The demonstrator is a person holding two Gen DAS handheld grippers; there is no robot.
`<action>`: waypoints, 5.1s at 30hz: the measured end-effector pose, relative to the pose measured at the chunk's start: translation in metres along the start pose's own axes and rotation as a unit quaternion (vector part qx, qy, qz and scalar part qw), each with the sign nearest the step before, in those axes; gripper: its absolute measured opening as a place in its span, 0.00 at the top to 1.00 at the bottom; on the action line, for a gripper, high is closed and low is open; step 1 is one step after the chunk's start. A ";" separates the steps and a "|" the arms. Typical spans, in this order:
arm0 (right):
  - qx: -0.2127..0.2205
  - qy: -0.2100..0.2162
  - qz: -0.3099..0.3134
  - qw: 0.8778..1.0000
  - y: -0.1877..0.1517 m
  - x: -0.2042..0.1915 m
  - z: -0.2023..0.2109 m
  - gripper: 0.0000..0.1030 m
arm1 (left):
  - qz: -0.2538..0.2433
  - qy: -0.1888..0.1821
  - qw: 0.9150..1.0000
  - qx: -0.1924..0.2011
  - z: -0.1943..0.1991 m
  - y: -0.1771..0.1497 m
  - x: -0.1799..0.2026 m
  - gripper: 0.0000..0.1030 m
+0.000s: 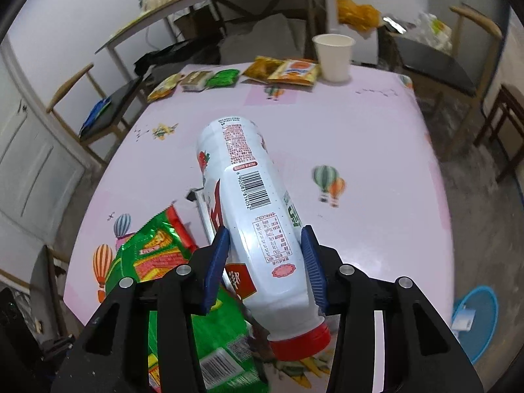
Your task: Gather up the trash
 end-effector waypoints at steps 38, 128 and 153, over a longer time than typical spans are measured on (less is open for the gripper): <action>0.095 0.192 -0.172 0.962 -0.022 0.033 0.045 0.62 | -0.018 0.046 0.999 -0.004 -0.011 0.034 -0.018 0.39; 0.037 0.118 -0.112 0.986 -0.023 0.078 0.023 0.53 | 0.012 0.094 0.994 -0.052 -0.082 0.087 0.004 0.26; 0.028 0.169 -0.151 0.973 -0.063 0.088 0.003 0.53 | -0.038 0.302 0.930 -0.207 -0.219 0.116 -0.016 0.25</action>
Point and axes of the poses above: each gripper's, at about its wrist camera, not at the fingertips, and z roughly against the way its jaws point, x to its right, y to its top, the point moved 6 cm from there along -z, roughly the way its jaws point, and after that the axes turned 15 degrees about z, right-handed, at the moved point
